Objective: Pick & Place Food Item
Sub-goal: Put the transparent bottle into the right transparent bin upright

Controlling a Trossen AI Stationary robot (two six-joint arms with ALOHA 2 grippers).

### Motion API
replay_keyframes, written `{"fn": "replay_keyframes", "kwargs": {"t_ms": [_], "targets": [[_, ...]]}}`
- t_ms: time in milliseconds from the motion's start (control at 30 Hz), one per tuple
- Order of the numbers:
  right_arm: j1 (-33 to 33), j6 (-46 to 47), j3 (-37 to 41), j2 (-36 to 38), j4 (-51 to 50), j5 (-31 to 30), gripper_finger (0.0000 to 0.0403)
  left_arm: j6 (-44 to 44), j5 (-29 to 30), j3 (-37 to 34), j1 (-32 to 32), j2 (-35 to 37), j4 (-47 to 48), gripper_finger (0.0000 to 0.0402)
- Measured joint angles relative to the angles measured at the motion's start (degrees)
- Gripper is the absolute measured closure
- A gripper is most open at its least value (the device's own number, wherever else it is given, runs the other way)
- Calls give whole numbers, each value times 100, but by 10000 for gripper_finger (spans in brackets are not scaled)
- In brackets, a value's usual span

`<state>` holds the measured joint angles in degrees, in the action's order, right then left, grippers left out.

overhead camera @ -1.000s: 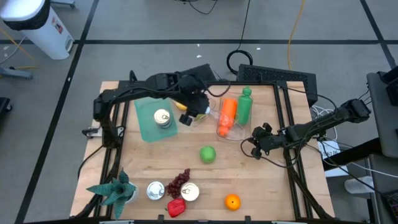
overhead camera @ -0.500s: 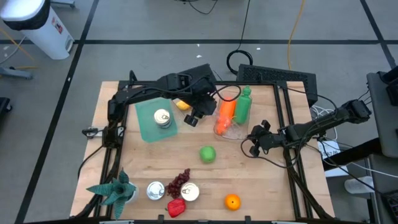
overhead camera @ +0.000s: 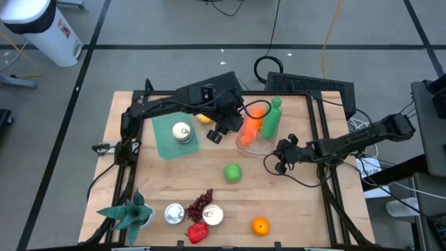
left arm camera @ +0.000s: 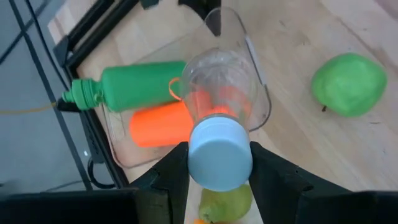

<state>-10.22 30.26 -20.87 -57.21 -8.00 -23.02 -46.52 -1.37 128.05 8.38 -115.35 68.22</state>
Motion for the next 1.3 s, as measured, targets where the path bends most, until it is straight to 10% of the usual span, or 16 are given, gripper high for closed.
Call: {"fn": "replay_keyframes", "kwargs": {"t_ms": [1300], "targets": [[315, -483, 5, -529, 1013, 676, 403, -156, -393, 194, -56, -184, -260, 254]]}}
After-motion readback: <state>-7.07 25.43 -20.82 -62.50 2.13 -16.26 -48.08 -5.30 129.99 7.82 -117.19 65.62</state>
